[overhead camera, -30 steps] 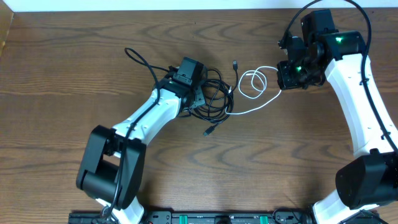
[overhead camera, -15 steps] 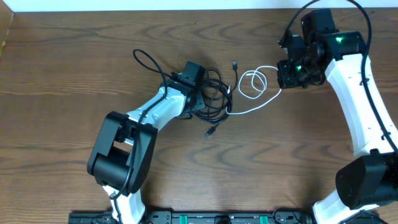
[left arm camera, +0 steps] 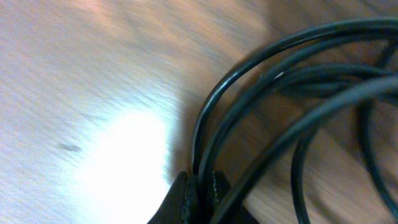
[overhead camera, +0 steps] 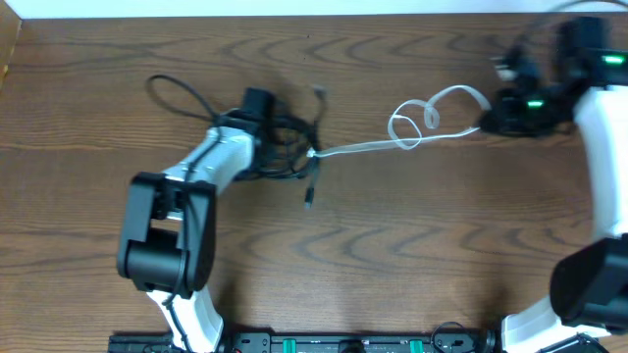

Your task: Untangle cables

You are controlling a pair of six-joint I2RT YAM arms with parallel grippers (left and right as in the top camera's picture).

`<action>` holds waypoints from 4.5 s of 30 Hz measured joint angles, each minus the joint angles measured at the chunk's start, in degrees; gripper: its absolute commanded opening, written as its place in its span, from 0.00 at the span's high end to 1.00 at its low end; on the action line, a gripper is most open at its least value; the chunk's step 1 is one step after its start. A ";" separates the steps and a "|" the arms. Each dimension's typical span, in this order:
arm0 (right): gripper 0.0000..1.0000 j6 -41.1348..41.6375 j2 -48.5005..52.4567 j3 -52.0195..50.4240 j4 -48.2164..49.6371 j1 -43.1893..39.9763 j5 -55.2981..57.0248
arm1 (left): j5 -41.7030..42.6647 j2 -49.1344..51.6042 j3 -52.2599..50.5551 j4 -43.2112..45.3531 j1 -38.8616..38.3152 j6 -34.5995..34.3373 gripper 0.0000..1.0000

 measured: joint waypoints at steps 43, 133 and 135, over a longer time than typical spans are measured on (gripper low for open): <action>0.43 -3.50 12.70 -0.22 38.01 -35.89 38.10 | 13.57 -0.44 0.02 0.79 -9.49 -9.68 0.83; 0.99 4.57 -0.70 0.13 10.12 -8.09 16.17 | 13.31 -0.55 0.22 1.99 -10.14 -9.27 0.60; 0.99 5.09 -4.15 0.13 11.93 -8.90 18.43 | 13.05 -0.55 0.22 2.29 -10.14 -9.27 0.60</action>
